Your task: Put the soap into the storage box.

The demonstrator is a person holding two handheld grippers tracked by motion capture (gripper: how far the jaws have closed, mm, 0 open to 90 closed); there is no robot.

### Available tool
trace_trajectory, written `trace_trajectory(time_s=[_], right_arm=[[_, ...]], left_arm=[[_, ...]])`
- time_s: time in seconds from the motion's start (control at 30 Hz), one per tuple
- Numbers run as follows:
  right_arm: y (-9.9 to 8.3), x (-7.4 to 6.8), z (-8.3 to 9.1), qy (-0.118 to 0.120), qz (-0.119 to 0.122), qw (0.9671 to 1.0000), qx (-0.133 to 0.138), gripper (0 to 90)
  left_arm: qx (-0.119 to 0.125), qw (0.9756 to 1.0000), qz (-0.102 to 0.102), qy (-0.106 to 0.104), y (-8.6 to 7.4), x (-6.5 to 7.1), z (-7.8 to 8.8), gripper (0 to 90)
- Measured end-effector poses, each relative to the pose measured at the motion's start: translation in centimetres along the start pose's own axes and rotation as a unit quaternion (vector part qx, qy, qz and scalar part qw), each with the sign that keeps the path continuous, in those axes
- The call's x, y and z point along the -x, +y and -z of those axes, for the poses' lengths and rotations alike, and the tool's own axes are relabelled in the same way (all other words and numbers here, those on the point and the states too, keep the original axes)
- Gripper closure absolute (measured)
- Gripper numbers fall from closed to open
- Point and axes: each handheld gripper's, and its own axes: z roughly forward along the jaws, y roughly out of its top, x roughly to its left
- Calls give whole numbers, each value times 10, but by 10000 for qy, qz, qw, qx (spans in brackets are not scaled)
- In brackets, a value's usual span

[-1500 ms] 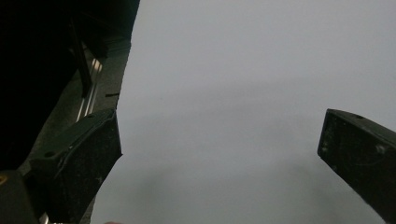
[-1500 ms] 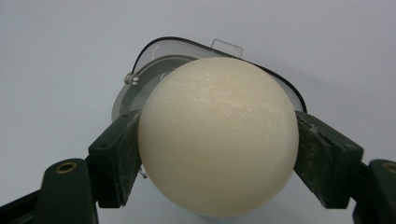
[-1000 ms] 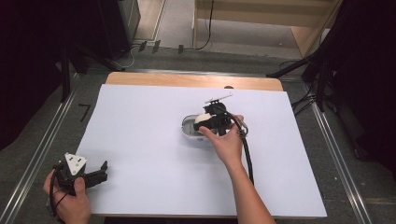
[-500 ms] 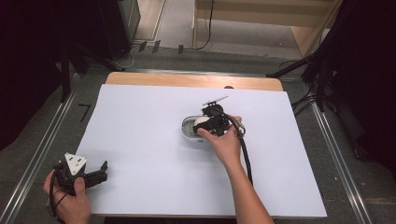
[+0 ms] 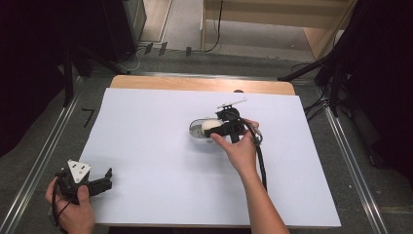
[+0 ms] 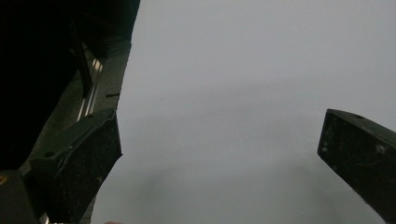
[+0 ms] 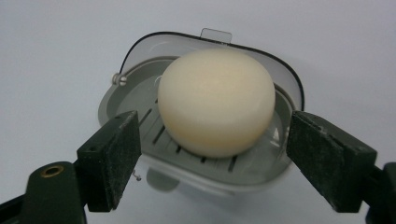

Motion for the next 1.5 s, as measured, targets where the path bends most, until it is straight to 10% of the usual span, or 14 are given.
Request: trace_trajectory(time_s=[0.53,1.5], right_arm=[[-37,37,53,-67,-112,9992,373,184],[-122,99,82,-271,-244,9970,682,136]], left_arm=[[-23,10000,-61,55,0,2,0,1],[-39,9999,-113,97,0,3,0,1]])
